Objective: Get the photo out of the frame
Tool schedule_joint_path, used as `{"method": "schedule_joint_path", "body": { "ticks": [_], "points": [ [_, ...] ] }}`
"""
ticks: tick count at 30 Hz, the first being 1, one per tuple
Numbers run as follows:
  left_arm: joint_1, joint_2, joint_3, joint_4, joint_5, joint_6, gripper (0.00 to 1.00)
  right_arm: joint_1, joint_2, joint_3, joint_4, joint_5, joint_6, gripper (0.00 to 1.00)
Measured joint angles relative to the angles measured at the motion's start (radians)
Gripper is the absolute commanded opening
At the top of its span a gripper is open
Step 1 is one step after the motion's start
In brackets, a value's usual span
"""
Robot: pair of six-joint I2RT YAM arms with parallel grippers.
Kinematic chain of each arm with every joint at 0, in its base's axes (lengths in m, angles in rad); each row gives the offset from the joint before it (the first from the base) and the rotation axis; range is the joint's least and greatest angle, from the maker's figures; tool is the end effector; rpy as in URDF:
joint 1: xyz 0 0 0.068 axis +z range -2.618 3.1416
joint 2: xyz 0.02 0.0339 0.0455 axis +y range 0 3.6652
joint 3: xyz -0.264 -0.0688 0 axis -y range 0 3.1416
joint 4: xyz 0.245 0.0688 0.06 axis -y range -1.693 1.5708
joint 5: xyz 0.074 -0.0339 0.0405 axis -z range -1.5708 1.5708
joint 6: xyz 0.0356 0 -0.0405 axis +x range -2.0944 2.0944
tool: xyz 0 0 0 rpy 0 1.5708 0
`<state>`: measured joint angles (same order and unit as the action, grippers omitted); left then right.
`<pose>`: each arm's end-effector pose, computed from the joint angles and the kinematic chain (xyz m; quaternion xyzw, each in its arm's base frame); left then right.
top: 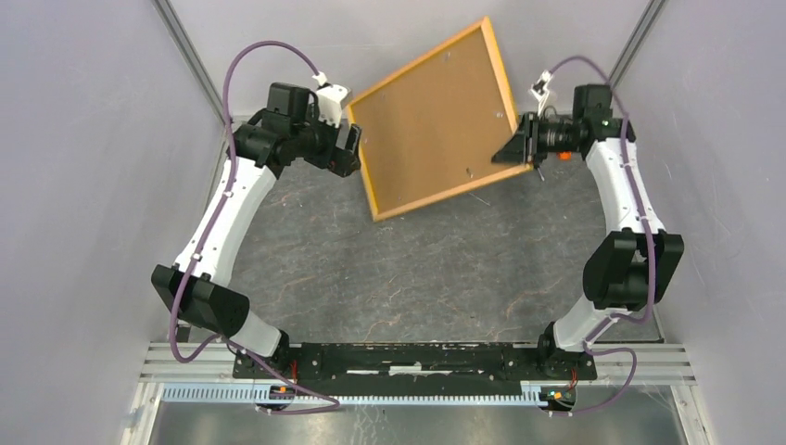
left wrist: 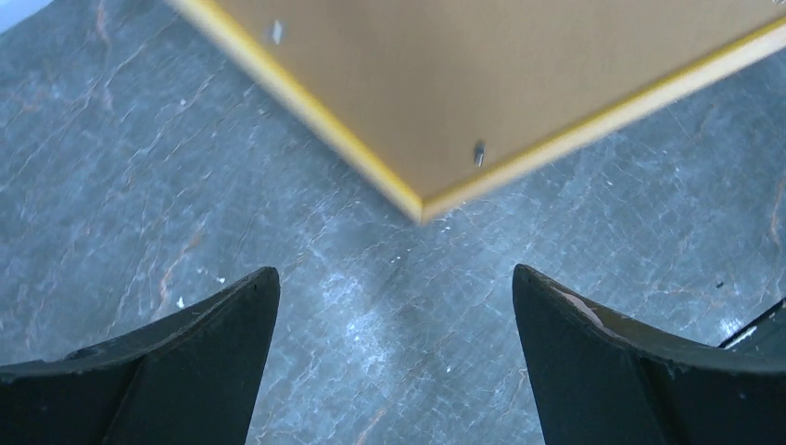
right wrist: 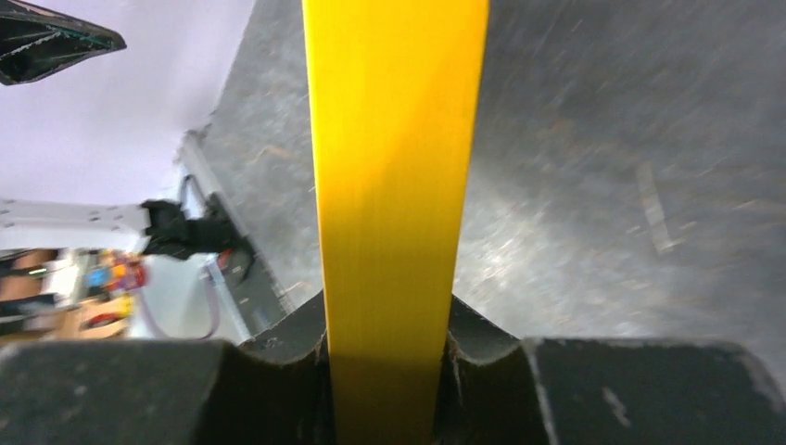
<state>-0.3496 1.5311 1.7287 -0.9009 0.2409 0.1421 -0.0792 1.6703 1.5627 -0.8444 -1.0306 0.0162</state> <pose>0.2985 -0.1179 0.4140 0.2682 0.8614 -0.1517 0.4037 0.3511 0.0028 0.3343 -0.1104 0.8350 0.4608 0.2796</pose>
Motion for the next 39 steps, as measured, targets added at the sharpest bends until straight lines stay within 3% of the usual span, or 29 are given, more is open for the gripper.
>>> {"method": "schedule_joint_path", "body": {
  "ticks": [6, 12, 20, 27, 33, 39],
  "points": [
    [0.109, 0.000, 0.000, -0.003, 0.006, -0.057, 1.00, 0.000, 0.029, 0.301, -0.024, 0.173, -0.093, 0.00],
    [0.239, 0.000, 0.000, -0.002, 0.006, -0.118, 1.00, 0.011, 0.030, 0.409, -0.043, 0.308, -0.202, 0.00],
    [0.271, 0.002, -0.001, -0.002, 0.006, -0.148, 1.00, 0.285, -0.010, 0.406, -0.070, 0.615, -0.452, 0.00],
    [0.365, 0.032, 0.018, -0.002, -0.004, -0.164, 1.00, 0.518, -0.152, 0.215, -0.044, 0.794, -0.690, 0.00],
    [0.468, 0.043, 0.034, 0.002, -0.124, -0.172, 1.00, 0.645, -0.262, 0.024, 0.002, 0.882, -0.790, 0.00],
    [0.486, 0.037, 0.005, 0.009, -0.139, -0.172, 1.00, 0.806, -0.321, -0.198, 0.085, 1.017, -0.825, 0.00]
  ]
}}
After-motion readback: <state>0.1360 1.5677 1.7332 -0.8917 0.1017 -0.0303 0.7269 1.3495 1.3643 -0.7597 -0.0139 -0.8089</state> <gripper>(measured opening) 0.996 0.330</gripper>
